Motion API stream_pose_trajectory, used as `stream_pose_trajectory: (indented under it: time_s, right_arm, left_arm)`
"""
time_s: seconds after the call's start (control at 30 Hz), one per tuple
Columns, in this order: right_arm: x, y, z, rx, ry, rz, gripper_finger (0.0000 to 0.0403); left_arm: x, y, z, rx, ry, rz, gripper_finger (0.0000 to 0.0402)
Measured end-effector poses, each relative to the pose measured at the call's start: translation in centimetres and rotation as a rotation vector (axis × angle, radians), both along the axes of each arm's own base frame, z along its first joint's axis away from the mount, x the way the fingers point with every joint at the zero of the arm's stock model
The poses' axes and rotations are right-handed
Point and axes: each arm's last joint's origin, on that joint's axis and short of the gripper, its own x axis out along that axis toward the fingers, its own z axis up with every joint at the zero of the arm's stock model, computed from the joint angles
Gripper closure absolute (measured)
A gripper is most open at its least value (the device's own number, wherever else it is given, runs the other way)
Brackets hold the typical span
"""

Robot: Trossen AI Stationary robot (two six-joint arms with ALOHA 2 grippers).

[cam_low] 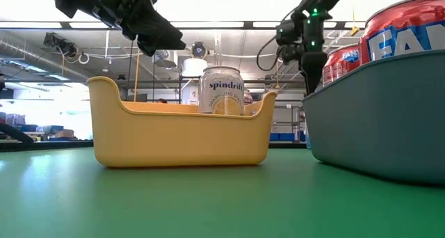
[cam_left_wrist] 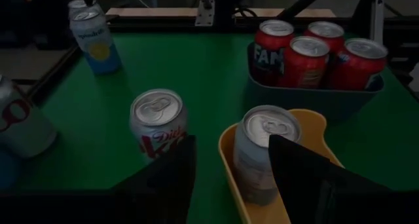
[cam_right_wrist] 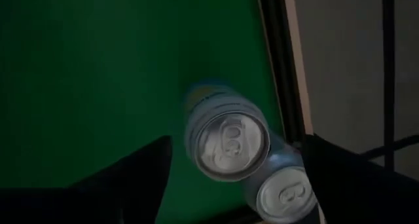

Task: Sort soda cans
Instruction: Put the blue soda can into the yellow bin

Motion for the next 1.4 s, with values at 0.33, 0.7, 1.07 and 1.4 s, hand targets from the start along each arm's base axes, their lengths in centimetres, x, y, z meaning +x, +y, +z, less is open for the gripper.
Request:
stream_pose_trajectory:
  time_s: [0.33, 0.7, 1.07, 1.4]
  right_arm:
    - [-0.9, -0.6, -3.9, 0.03, 0.023, -0.015, 0.0051]
    - [-1.4, -0.6, -7.5, 0.026, 0.017, -0.024, 0.0052]
    - [0.0, 0.6, -7.3, 0.035, 0.016, 0.01, 0.0115]
    - [5.9, 6.1, 1.2, -0.03, -0.107, 0.135, 0.0115]
  left_arm:
    - [-0.1, 0.2, -0.1, 0.001, 0.015, 0.008, 0.0204]
    - [-0.1, 0.2, -0.1, -0.001, 0.014, 0.008, 0.0204]
    - [0.0, 0.3, 0.0, 0.007, -0.005, 0.028, 0.0204]
    - [-1.4, 1.4, 1.6, -0.049, -0.072, 0.002, 0.0204]
